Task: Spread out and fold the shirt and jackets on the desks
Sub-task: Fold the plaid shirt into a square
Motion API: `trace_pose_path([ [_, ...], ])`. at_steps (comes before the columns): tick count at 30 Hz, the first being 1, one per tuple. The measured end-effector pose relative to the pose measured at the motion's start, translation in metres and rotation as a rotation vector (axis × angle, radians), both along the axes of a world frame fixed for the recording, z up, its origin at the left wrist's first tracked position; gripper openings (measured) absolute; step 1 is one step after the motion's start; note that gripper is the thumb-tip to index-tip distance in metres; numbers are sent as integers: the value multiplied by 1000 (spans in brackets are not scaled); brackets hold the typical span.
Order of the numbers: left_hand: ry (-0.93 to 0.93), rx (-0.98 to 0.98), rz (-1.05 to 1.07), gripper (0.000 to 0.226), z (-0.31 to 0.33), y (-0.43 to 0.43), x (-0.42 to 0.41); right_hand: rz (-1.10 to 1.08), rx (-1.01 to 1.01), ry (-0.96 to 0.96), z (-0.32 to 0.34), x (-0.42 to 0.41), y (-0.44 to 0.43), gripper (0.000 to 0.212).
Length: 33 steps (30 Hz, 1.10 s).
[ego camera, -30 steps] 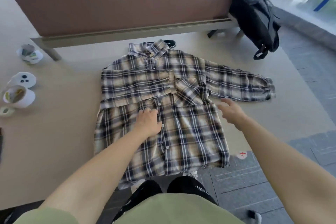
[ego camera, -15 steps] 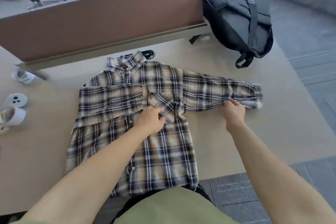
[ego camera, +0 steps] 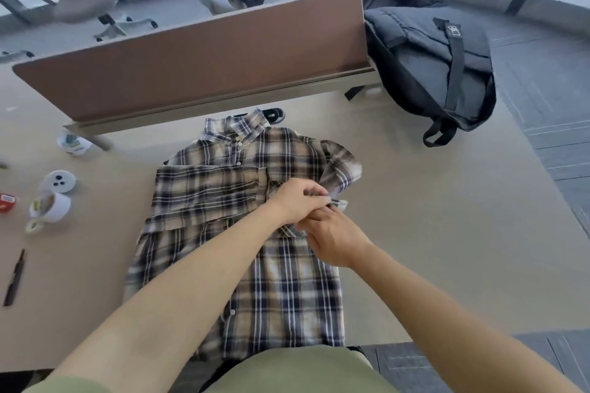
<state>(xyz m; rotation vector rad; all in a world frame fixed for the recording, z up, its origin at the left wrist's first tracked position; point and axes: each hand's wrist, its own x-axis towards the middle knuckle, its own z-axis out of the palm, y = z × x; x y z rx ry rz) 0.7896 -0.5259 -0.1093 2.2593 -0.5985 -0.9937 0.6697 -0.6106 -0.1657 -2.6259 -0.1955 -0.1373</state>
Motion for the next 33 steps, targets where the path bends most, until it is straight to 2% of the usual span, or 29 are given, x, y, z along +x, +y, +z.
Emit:
trace_pose_path([
  [1, -57, 8, -14, 12, -2, 1, 1, 15, -8, 5, -3, -1, 1, 27],
  [3, -154, 2, -5, 13, -1, 4, 5, 13, -28, 31, -9, -4, 2, 25],
  [5, -145, -71, 131, 16, 0, 13, 14, -29, -43, 98, -15, -7, 2, 28],
  [8, 144, -286, 612, 17, -13, 48, 41, -107, -34, 237, -20, -5, 1, 36],
  [9, 210, -299, 750, 16, -18, 64, 49, -118, -37, 285, -20, -2, 0, 37],
  [12, 339, -149, 922, 23, -42, 119, 66, -142, -71, 365, -19, 10, 3, 38],
  [14, 378, -12, 888, 38, -57, 144, 72, -173, -95, 401, -14, 19, 8, 40],
  [17, 195, 119, 782, 51, -68, 157, 81, -193, -148, 505, -8, 31, 18, 46],
  [19, 90, 195, 701, 73, -72, 154, 87, -189, -192, 598, -6, 38, 25, 51],
  [21, 54, 214, 582, 92, -75, 149, 93, -188, -238, 662, -7, 43, 30, 54],
  [23, 49, 280, 468, 101, -79, 146, 99, -212, -261, 712, -9, 48, 36, 56],
  [24, 26, 326, 397, 95, -83, 146, 101, -233, -263, 734, -10, 50, 38, 56],
  [26, -48, 364, 267, 54, -84, 147, 102, -282, -241, 783, -12, 54, 41, 57],
  [28, -114, 297, 289, 25, -81, 148, 104, -325, -204, 829, -13, 56, 43, 57],
  [30, -131, 121, 441, 14, -72, 153, 109, -353, -220, 851, -16, 58, 44, 55],
  [32, -14, -66, 675, 7, -66, 164, 118, -383, -310, 834, -17, 65, 48, 49],
  [33, 53, -107, 780, 14, -68, 173, 123, -409, -361, 802, -18, 70, 52, 47],
])
